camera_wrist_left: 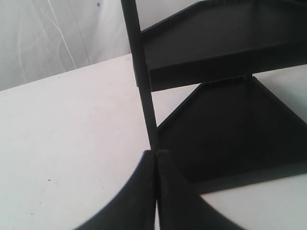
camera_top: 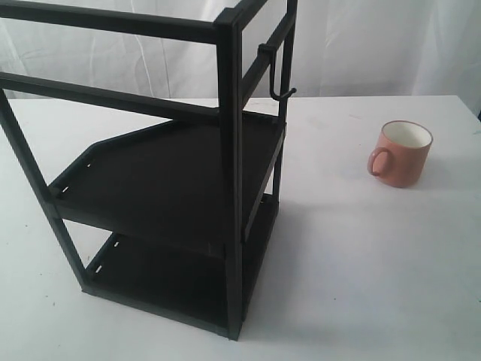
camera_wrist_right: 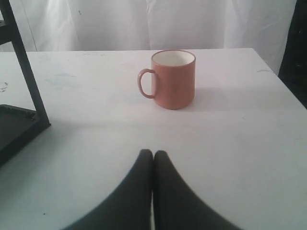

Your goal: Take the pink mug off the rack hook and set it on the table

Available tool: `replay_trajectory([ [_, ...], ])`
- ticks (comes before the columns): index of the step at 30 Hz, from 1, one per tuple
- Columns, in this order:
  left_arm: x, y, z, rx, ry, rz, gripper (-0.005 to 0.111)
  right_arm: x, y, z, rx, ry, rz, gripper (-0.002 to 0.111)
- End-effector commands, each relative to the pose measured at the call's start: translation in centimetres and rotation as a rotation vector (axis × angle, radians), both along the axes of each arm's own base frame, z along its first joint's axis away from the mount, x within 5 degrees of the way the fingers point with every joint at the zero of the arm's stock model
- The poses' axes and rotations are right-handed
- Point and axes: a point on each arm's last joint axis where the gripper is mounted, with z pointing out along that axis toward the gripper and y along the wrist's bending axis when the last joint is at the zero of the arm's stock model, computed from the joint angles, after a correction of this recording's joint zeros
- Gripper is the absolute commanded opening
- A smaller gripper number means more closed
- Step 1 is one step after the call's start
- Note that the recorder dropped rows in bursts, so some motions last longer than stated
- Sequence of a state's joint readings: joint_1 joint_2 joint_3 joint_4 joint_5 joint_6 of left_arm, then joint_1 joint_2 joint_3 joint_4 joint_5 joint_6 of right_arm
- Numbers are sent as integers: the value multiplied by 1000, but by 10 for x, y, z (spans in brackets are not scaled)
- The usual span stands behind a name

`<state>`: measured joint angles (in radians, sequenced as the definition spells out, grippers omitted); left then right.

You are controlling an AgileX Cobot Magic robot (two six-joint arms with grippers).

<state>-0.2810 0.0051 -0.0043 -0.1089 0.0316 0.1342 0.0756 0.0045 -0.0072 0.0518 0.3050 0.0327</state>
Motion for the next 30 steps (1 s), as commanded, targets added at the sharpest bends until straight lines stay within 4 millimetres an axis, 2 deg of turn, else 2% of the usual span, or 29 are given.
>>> replay_trajectory([
  [1,0,0,-1,-10,-2,1,0,0,-1,-1,-15,-16,-5,0],
  [23,0,0,-1,-9,2,3,0,0,-1,-1,-15,-13,-5,0],
  [30,1,3,-1,-9,1,54,0,0,-1,-1,-15,-13,-5,0],
])
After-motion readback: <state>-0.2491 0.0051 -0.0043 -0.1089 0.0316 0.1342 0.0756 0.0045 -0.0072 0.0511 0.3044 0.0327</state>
